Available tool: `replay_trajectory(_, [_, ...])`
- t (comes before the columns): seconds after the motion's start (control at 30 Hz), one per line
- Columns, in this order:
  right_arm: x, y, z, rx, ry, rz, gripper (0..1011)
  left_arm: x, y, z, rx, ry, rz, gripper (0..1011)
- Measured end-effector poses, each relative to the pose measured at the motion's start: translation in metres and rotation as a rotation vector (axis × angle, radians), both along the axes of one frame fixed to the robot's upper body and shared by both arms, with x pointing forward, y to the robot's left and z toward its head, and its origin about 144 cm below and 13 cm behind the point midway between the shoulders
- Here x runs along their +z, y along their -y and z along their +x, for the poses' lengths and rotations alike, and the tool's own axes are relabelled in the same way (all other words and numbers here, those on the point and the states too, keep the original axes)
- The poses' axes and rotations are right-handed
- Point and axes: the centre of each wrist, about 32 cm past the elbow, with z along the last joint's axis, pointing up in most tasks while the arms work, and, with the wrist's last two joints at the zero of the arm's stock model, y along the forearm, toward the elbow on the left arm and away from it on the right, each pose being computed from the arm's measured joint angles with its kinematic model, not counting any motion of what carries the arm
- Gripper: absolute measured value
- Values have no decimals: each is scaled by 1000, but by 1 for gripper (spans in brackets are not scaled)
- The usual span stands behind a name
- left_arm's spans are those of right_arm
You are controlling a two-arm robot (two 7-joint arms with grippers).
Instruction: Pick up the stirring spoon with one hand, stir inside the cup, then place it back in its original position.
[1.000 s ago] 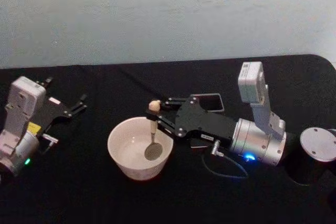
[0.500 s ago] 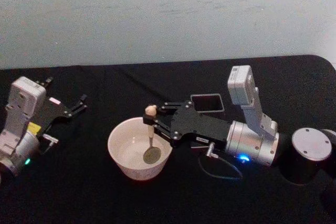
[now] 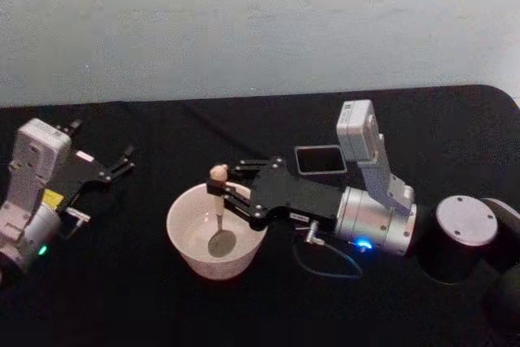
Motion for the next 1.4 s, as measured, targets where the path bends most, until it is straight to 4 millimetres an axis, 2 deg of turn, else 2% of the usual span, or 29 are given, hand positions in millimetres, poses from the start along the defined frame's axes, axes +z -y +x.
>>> replay_trajectory(0.33, [-2,-11,7,9,-8,3,215,0,0,0,0,0,0,1001])
replay_trajectory(0.83, [-2,-25,28,-46,-6,1,215,0,0,0,0,0,0,1001])
replay_trajectory(1.07, [-1,-22,33,-80,-3,-1,215,0,0,0,0,0,0,1001])
replay_trajectory(1.4, [-3,-5,31,-101,6,-26,215,0,0,0,0,0,0,1002])
